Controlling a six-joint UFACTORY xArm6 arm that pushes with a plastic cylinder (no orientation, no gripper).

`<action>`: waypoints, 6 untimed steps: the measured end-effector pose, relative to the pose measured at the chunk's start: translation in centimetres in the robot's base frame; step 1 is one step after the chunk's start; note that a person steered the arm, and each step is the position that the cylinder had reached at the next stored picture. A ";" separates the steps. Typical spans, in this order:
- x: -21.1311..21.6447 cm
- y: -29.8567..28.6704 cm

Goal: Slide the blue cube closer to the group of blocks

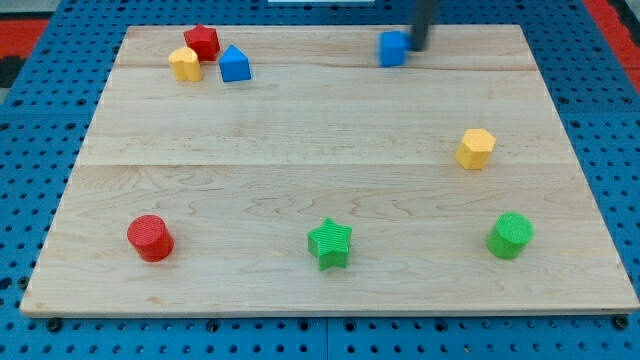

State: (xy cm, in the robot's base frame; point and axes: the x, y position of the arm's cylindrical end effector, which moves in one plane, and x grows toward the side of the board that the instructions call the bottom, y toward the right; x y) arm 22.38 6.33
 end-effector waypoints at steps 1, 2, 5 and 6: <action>-0.7 -13.0; 0.8 -7.3; 1.7 -11.3; 1.7 -14.3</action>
